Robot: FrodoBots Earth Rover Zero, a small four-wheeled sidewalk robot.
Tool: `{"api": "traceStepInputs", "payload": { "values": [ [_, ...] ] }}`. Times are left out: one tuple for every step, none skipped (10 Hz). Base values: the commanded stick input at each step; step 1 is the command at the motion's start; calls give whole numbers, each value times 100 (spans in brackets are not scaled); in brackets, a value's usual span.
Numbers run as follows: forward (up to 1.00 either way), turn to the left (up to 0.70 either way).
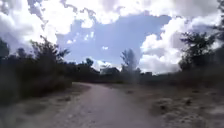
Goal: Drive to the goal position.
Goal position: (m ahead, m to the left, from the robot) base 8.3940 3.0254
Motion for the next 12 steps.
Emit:
{"api": "traceStepInputs", "payload": {
  "values": [
    [85, 0],
    [85, 0],
    [85, 0],
    [85, 0],
    [85, 0],
    [85, 0],
    [85, 0],
    [85, 0],
    [85, 0],
    [85, 0],
    [85, 0],
    [85, 0]
  ]
}}
